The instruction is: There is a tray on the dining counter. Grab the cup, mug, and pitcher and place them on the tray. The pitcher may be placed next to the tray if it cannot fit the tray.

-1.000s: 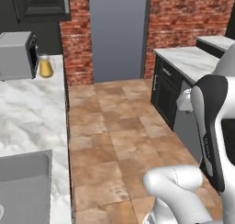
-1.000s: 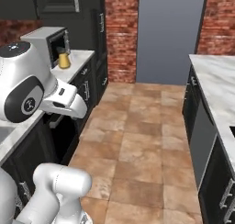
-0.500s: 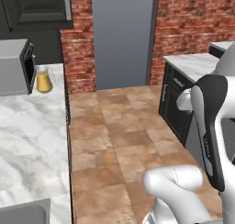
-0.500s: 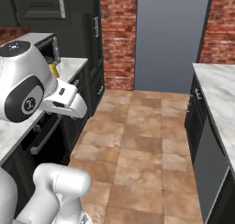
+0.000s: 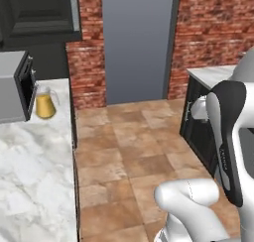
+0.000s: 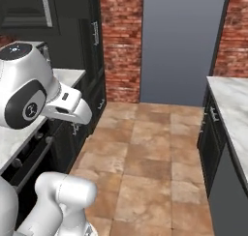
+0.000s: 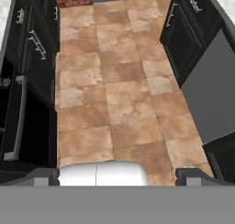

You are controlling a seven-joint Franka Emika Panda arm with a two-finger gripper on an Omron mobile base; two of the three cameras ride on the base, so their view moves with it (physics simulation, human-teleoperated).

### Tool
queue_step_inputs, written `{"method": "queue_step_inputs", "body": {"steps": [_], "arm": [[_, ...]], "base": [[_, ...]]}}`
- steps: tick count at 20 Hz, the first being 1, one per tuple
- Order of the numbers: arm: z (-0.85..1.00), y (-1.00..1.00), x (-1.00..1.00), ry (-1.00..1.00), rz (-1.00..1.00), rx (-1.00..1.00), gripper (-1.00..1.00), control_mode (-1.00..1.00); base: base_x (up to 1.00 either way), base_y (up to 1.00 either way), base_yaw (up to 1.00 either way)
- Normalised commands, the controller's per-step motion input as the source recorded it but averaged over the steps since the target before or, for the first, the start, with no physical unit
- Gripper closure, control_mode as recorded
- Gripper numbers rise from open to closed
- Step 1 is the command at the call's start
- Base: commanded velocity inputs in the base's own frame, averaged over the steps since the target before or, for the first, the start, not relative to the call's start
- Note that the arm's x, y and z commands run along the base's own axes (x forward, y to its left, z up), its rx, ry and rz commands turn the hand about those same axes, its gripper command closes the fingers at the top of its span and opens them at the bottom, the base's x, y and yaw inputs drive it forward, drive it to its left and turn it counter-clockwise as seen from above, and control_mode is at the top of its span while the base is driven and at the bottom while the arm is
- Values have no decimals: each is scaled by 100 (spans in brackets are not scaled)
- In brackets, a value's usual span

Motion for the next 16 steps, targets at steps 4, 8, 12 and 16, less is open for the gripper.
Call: {"method": "queue_step_inputs", "body": {"steps": [4,8,12,16], "arm": [[0,0,0,0,0,0,-100,100],[0,0,0,0,0,0,-100,100],[0,0,0,0,0,0,-100,100],[0,0,0,0,0,0,-100,100]], "base": [[77,0,0],[77,0,0],[74,0,0],[74,0,0]]}}
